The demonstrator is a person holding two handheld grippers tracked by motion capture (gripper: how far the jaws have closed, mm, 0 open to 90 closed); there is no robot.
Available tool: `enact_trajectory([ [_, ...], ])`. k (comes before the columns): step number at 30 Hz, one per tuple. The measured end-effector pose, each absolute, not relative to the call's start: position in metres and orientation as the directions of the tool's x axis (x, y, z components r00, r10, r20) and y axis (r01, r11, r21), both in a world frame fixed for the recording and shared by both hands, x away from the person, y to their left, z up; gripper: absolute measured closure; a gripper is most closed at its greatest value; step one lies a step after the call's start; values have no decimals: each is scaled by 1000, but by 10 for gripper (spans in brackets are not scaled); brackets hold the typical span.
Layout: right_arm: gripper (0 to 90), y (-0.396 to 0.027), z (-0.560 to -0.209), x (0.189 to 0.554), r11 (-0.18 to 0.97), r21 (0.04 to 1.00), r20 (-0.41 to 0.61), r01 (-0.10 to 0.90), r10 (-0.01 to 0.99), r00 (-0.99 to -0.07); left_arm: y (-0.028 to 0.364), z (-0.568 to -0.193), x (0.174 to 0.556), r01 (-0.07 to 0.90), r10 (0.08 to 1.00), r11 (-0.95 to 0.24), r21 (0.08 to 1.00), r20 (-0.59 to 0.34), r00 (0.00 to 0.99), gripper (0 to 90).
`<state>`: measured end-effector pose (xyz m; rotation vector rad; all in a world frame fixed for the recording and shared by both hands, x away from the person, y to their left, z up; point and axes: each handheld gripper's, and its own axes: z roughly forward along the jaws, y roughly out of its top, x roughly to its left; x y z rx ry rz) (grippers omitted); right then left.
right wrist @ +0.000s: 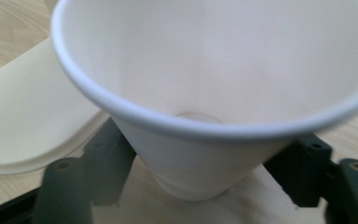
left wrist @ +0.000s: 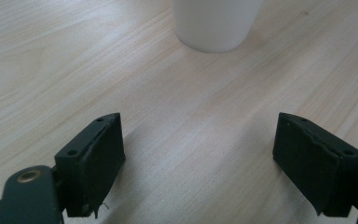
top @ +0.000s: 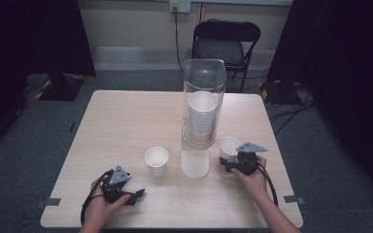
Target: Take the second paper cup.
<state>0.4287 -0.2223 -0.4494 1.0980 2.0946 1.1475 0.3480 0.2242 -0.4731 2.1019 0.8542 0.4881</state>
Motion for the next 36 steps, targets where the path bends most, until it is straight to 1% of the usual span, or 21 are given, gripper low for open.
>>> enact_trajectory([
  [1,209,-223,-449,428,312,856,-49,412,842,-537,224,-473,348,407,715,-454,793,52,698,159],
  [2,176,-225,-449,426,313,855,-53,414,846,-531,224,-473,348,407,714,-454,793,52,698,159],
  [5,155,-231,-447,419,334,851,-78,406,843,-532,224,-473,348,407,714,-454,792,51,698,159],
  [9,148,-244,-448,408,334,849,-76,410,845,-530,224,-473,348,407,714,-454,793,51,698,159],
  [11,147,-251,-448,403,359,836,-104,416,847,-522,224,-473,348,407,714,-454,793,51,698,159],
  [13,153,-255,-448,397,377,836,-131,398,843,-522,224,-473,348,407,715,-454,793,51,698,159],
  [17,149,-265,-448,387,363,838,-105,408,840,-533,224,-473,348,407,714,-454,793,51,698,159],
  [20,148,-269,-448,380,385,829,-117,405,829,-547,224,-473,348,407,714,-454,793,51,698,159],
  [26,153,-273,-449,369,379,829,-84,411,811,-579,224,-473,348,407,714,-454,793,51,698,159],
  [36,145,-284,-459,352,408,812,-81,418,788,-611,224,-473,348,407,714,-454,793,51,698,159],
])
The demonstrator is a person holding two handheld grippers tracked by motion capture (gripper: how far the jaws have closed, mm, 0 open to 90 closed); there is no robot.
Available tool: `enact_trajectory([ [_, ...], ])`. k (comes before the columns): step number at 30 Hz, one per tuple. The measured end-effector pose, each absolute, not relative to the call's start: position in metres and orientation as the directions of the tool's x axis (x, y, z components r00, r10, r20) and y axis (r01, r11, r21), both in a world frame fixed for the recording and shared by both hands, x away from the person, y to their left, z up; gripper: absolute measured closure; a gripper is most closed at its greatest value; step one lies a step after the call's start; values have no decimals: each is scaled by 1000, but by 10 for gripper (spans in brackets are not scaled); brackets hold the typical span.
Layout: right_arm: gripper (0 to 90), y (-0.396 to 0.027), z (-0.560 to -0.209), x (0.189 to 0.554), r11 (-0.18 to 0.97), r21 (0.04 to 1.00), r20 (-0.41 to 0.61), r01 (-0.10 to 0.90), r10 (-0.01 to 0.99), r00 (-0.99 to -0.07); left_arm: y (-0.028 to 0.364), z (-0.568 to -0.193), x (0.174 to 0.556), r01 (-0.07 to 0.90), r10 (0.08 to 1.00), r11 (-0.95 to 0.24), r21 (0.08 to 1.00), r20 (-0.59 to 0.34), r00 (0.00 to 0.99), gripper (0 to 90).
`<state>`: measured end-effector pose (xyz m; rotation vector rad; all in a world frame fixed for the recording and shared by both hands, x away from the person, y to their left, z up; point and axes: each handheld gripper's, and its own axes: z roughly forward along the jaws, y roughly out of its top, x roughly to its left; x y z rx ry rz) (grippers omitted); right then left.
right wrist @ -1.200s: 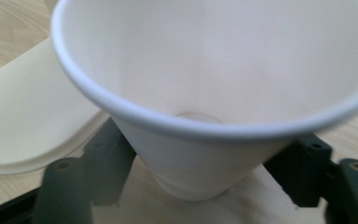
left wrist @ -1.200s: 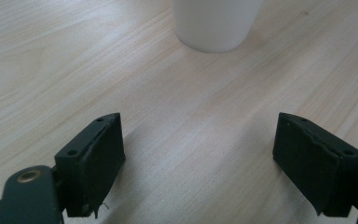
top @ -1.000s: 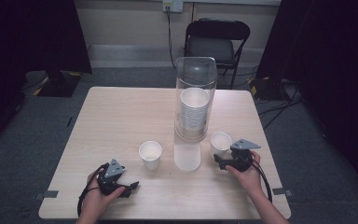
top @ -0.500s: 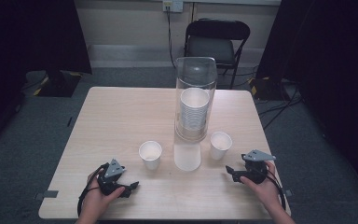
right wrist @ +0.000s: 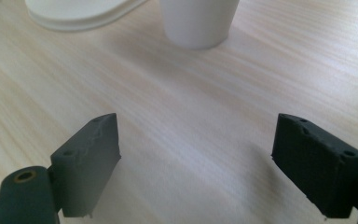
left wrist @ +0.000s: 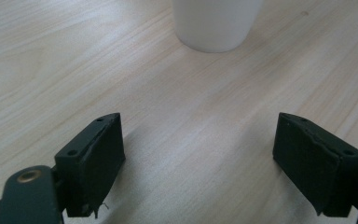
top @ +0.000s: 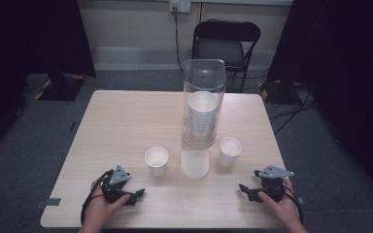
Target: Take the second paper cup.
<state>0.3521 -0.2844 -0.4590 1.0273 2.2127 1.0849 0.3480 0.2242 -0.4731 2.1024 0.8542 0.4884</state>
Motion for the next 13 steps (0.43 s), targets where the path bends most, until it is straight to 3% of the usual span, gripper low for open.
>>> enact_trajectory([
  [13,139,-288,-464,344,450,777,-89,440,770,-632,224,-473,348,407,715,-454,793,51,698,159],
])
